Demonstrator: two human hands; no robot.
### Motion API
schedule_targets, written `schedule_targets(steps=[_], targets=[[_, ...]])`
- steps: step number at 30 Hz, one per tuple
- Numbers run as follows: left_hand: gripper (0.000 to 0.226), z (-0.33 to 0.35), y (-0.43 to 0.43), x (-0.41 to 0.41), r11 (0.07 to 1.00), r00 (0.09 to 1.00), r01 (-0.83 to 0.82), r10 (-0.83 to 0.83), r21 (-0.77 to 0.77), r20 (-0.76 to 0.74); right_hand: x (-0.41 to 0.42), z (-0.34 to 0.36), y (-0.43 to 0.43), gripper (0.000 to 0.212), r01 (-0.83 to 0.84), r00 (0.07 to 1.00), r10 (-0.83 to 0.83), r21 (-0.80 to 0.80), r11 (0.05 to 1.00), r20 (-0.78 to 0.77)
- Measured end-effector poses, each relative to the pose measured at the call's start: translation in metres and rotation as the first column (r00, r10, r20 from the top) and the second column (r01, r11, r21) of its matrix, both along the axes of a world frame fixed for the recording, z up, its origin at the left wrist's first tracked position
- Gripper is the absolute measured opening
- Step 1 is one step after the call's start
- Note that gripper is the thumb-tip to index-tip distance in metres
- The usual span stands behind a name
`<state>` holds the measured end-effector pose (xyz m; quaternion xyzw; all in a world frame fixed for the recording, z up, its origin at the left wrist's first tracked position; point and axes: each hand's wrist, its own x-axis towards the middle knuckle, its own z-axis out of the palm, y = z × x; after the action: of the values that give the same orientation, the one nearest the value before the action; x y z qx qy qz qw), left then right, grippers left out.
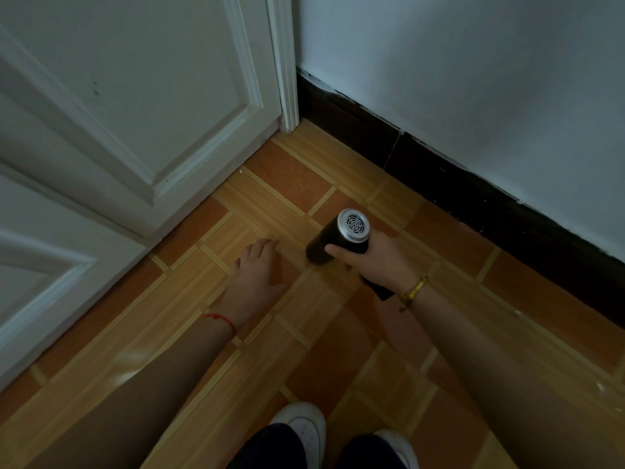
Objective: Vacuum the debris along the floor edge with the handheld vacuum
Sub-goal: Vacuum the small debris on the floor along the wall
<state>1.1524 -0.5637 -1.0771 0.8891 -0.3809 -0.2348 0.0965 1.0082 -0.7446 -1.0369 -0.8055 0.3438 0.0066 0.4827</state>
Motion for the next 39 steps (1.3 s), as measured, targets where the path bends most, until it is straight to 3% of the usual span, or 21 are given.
schedule_targets(steps=[3, 5, 10, 13, 16, 24, 28, 32, 39], targets=[[0.087, 0.0, -0.006, -0.003, 1.0, 1.0, 0.023, -0.023, -0.012, -0.002, -0.011, -0.003, -0.001, 0.051, 0.135, 0.989, -0.133, -0.023, 0.991, 0.059], [0.088, 0.0, -0.01, -0.005, 0.999, 0.999, 0.048, -0.048, -0.012, 0.002, -0.018, 0.0, -0.004, 0.048, 0.171, 0.984, -0.169, -0.038, 0.984, 0.061], [0.089, 0.0, -0.018, -0.011, 0.997, 0.997, 0.073, -0.074, -0.012, -0.019, -0.032, 0.002, -0.012, 0.034, 0.077, 0.997, -0.077, -0.038, 0.996, -0.017], [0.088, 0.0, -0.023, -0.015, 0.995, 0.995, 0.095, -0.096, -0.021, -0.023, -0.039, 0.002, -0.01, 0.051, 0.129, 0.991, -0.126, -0.117, 0.985, 0.04], [0.088, -0.001, -0.026, -0.018, 0.993, 0.994, 0.111, -0.111, -0.028, -0.023, -0.043, 0.005, -0.011, 0.059, 0.08, 0.997, -0.079, -0.079, 0.994, 0.02], [0.087, 0.0, -0.03, -0.023, 0.991, 0.991, 0.13, -0.131, -0.042, -0.015, -0.052, 0.008, -0.013, 0.055, 0.05, 0.998, -0.052, -0.054, 0.997, -0.045], [0.087, 0.001, -0.028, -0.024, 0.99, 0.991, 0.133, -0.134, -0.041, -0.019, -0.054, 0.002, -0.007, 0.053, 0.147, 0.989, -0.148, -0.128, 0.981, 0.001], [0.087, 0.002, -0.026, -0.025, 0.99, 0.991, 0.133, -0.133, -0.037, -0.01, -0.05, 0.004, -0.008, 0.038, 0.104, 0.994, -0.105, -0.024, 0.994, -0.026], [0.089, 0.003, -0.019, -0.021, 0.992, 0.993, 0.112, -0.114, -0.053, -0.036, -0.018, 0.0, 0.012, 0.055, 0.092, 0.994, -0.097, 0.098, 0.991, 0.047]])
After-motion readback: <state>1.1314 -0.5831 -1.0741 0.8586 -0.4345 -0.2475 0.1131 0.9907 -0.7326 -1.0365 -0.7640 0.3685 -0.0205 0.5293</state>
